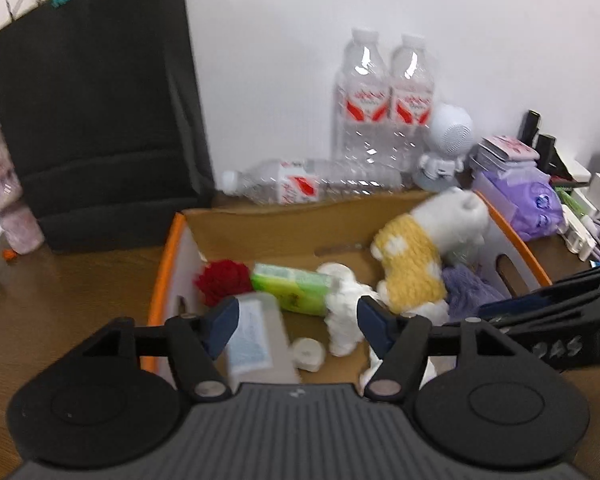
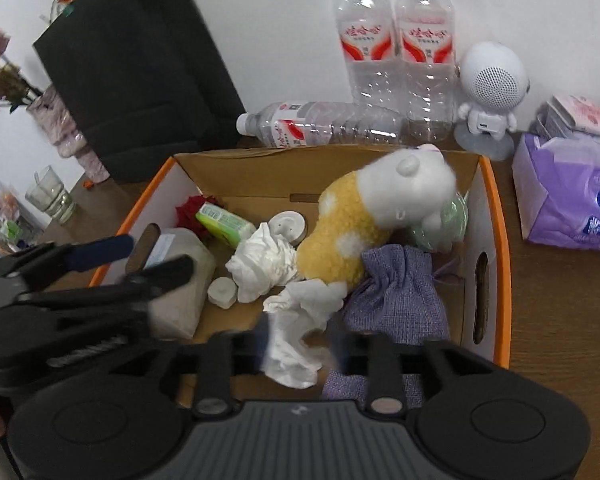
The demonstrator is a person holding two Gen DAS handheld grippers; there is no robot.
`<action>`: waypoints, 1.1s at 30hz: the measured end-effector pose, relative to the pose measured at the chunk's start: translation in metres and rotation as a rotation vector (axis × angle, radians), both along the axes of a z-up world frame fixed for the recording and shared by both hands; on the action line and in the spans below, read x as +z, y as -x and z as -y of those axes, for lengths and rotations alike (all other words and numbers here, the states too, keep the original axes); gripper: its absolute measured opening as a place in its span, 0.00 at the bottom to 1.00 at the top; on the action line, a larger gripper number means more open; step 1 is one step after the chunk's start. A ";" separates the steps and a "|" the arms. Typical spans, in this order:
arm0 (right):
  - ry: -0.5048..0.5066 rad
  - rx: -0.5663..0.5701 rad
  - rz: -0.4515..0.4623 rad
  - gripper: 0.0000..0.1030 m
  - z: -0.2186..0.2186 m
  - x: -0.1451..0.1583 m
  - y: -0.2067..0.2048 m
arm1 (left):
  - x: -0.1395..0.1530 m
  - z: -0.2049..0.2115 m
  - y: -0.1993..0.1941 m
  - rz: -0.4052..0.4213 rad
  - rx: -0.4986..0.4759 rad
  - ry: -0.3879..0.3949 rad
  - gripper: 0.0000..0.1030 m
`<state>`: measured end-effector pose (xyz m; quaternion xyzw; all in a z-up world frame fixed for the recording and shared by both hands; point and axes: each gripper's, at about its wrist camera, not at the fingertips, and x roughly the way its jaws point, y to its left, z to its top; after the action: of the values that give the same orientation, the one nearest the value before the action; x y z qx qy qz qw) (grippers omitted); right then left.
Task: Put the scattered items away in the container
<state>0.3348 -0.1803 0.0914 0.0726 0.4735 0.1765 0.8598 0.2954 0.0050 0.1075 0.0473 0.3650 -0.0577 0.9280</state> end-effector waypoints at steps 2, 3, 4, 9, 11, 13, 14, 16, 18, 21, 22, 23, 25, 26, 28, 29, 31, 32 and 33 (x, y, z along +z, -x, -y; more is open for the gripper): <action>-0.030 -0.030 -0.003 0.56 0.007 0.008 0.000 | 0.008 -0.005 -0.001 -0.016 0.033 -0.010 0.78; -0.043 -0.048 -0.009 0.57 0.010 0.012 -0.001 | 0.011 -0.008 -0.001 -0.032 0.051 -0.012 0.85; -0.044 -0.063 -0.018 0.58 0.013 0.017 -0.002 | 0.014 -0.010 -0.003 -0.054 0.065 -0.009 0.88; 0.084 -0.099 -0.109 0.82 0.017 0.030 -0.003 | 0.016 -0.015 -0.005 -0.202 0.091 0.025 0.99; 0.128 -0.111 -0.145 0.83 0.019 0.031 0.002 | 0.018 -0.010 0.000 -0.236 0.107 0.010 1.00; 0.134 -0.119 -0.194 0.83 0.021 0.029 0.005 | 0.022 -0.003 0.007 -0.253 0.098 -0.003 1.00; 0.121 -0.122 -0.211 0.83 0.023 0.029 0.009 | 0.025 0.000 0.012 -0.259 0.096 -0.006 1.00; 0.096 -0.124 -0.229 0.83 0.026 0.029 0.018 | 0.032 0.005 0.021 -0.260 0.093 -0.003 1.00; 0.102 -0.124 -0.227 0.83 0.026 0.034 0.028 | 0.040 0.009 0.030 -0.249 0.092 -0.006 1.00; 0.124 -0.133 -0.189 0.83 0.026 0.048 0.043 | 0.051 0.011 0.044 -0.221 0.096 -0.017 1.00; 0.126 -0.137 -0.170 0.84 0.027 0.055 0.048 | 0.055 0.011 0.048 -0.215 0.101 -0.014 1.00; 0.127 -0.140 -0.151 0.85 0.028 0.060 0.054 | 0.058 0.010 0.052 -0.206 0.109 -0.010 1.00; 0.128 -0.141 -0.114 0.85 0.027 0.069 0.064 | 0.064 0.009 0.062 -0.186 0.120 -0.002 1.00; 0.128 -0.141 -0.099 0.85 0.026 0.073 0.069 | 0.067 0.010 0.067 -0.171 0.123 -0.001 1.00; 0.124 -0.141 -0.066 0.86 0.023 0.078 0.078 | 0.072 0.013 0.079 -0.137 0.116 0.003 1.00; 0.116 -0.141 -0.040 0.86 0.021 0.081 0.084 | 0.074 0.013 0.086 -0.115 0.120 0.005 1.00; 0.113 -0.149 0.016 0.86 0.019 0.084 0.096 | 0.076 0.013 0.100 -0.060 0.124 0.010 1.00; 0.116 -0.150 0.042 0.86 0.018 0.085 0.101 | 0.076 0.013 0.107 -0.034 0.122 0.012 1.00; 0.118 -0.150 0.067 0.86 0.017 0.085 0.107 | 0.076 0.013 0.113 -0.005 0.124 0.013 1.00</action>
<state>0.2279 -0.1977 0.1767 0.0512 0.4473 0.0855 0.8888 0.1821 -0.0075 0.1831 0.0186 0.3691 -0.0025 0.9292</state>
